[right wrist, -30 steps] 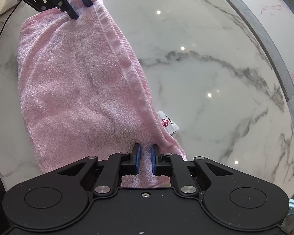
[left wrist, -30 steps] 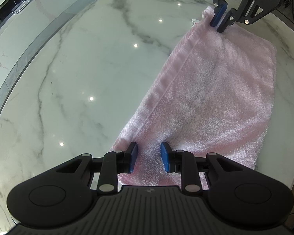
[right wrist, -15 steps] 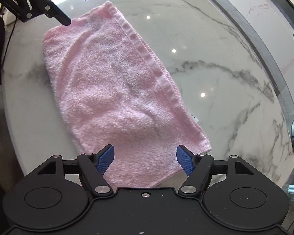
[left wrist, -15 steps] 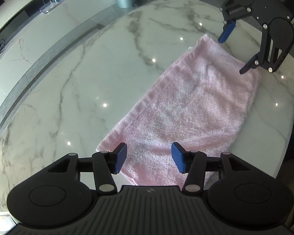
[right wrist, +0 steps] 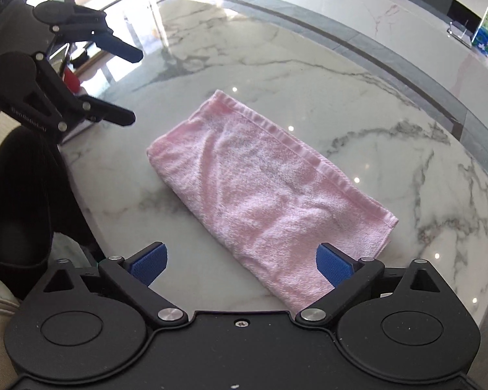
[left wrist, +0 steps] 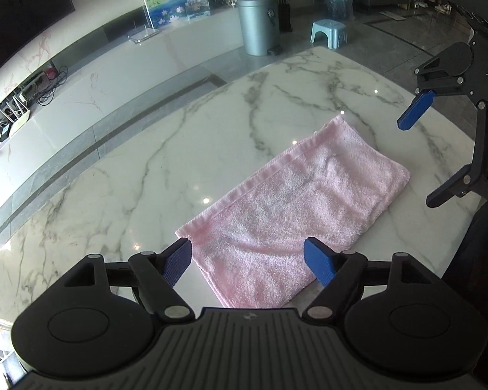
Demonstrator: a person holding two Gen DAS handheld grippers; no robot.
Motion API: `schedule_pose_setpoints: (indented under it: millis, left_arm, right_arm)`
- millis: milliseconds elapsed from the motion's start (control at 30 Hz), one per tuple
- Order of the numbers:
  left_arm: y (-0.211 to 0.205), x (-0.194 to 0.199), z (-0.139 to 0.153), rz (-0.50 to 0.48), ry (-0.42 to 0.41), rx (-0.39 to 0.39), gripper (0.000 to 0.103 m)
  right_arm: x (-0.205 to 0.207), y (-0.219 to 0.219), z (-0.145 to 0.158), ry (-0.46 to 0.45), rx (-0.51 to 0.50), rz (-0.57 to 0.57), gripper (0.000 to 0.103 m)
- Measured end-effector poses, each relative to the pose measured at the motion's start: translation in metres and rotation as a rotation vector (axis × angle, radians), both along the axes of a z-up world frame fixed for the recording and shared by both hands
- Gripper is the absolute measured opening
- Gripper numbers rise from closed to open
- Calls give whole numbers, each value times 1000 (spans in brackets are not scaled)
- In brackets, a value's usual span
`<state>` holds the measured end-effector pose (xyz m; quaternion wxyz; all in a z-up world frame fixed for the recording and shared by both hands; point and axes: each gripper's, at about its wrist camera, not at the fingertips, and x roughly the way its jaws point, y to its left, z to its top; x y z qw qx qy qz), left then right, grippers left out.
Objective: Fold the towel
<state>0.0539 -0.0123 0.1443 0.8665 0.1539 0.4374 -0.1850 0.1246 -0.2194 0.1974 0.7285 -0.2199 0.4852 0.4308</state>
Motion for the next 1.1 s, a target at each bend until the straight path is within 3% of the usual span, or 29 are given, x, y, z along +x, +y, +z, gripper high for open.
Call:
schedule_pose_setpoints:
  millis: [167,333,400,533,800,1100]
  left_arm:
    - [4,-21,11,70,-80,-158,85]
    - [12,-50,-2,182,-160,-319,85]
    - [14,-58,-9,221,-173,-328,85]
    - [18,-68,-29,322,-195,-300,85]
    - [19,-82,-49,481,-229,-217,85]
    - [10,-92,-80,540,-239,-184,85]
  right_arm:
    - [-23,0,23,-116,133,-111,101]
    - [-54,-7,17,-244,264,-231,102]
    - [-65,-15,7,-265,340,-318,102]
    - [-82,-20,-12,-317,392,-413,102]
    - [-109,-20,-51,-458,318,-597,102]
    - [-106,-21,-91,-438,312,-755,102]
